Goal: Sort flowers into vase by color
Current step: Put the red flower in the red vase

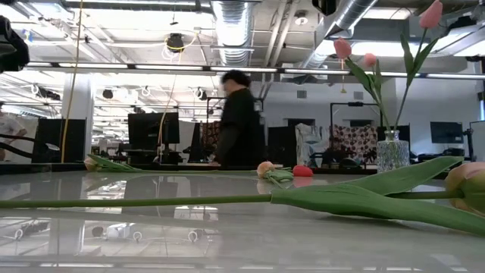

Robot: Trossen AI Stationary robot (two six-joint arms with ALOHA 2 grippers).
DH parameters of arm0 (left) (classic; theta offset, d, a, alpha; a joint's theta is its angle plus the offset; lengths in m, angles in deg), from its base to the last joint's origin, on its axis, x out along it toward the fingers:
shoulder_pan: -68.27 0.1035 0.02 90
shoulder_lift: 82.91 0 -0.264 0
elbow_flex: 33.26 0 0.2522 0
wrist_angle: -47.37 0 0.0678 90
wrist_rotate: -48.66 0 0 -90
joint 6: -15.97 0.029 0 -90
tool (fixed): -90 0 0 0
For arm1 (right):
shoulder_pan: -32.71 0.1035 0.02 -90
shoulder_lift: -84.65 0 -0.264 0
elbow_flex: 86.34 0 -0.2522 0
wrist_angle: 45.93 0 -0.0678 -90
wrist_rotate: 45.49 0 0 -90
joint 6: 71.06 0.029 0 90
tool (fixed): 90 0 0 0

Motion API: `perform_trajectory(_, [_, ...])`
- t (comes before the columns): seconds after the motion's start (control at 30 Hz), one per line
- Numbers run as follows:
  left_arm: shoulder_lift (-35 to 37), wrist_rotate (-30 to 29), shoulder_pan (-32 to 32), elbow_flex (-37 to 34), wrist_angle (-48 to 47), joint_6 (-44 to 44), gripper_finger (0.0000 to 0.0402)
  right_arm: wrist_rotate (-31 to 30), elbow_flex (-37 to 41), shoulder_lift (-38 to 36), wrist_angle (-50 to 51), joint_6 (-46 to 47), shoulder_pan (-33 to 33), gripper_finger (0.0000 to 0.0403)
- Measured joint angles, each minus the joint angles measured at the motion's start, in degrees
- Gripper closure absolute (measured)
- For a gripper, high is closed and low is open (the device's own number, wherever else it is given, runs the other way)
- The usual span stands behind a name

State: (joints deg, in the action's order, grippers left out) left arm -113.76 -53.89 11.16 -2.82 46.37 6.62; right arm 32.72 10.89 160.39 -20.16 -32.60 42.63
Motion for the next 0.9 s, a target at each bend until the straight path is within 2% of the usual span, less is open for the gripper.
perform_trajectory(0.3, [0.1, -2.9, 0.0, 0.0, -0.5, -2.5, 0.0342, 0.0, 0.0, 0.0, 0.0, 0.0, 0.0, 0.0133])
perform_trajectory(0.5, [0.1, -1.0, 0.0, 0.0, -2.4, -6.2, 0.0313, 0.0, 0.0, 0.0, 0.0, 0.0, 0.0, 0.0133])
perform_trajectory(0.7, [0.2, 3.3, 0.0, 0.0, -4.7, -11.2, 0.0306, 0.0, 0.0, 0.0, 0.0, 0.0, -0.3, 0.0133])
perform_trajectory(0.9, [0.2, 3.4, 0.0, 0.0, -11.0, -18.6, 0.0306, -0.1, 0.0, 0.0, 0.0, 0.1, -0.3, 0.0133])
